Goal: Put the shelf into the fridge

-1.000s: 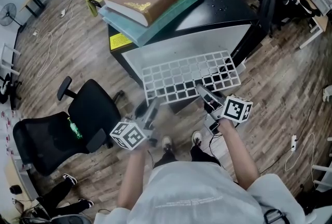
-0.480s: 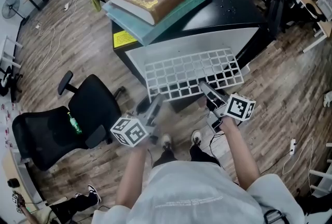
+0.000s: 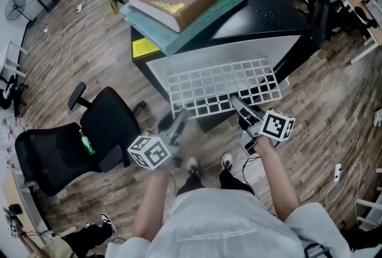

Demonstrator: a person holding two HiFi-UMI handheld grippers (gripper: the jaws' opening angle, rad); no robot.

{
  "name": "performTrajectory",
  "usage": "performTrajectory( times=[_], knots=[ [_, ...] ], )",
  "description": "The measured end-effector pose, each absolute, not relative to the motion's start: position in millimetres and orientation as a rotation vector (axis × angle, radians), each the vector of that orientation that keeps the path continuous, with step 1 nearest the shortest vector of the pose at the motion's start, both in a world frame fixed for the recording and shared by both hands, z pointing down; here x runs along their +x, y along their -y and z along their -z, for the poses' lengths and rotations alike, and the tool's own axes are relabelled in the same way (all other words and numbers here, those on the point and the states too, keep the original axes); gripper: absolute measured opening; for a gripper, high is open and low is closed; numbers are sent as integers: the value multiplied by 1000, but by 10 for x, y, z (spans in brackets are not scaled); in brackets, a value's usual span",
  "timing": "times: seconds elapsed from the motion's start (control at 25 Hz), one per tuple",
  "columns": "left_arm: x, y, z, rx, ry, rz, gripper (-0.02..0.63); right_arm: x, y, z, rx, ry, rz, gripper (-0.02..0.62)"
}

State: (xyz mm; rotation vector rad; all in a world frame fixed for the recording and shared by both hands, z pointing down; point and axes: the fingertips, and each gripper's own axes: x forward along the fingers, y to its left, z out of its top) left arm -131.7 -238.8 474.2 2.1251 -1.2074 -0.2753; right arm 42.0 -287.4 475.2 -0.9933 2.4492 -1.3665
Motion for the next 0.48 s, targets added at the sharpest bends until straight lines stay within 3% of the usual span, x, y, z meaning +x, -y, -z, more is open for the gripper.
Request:
performTrajectory(
  times=[0.48],
  knots=[
    [-1415,2794,-4695,2038,1276,324,172,319,3334,-4703,-997,-2469,1373,122]
  ],
)
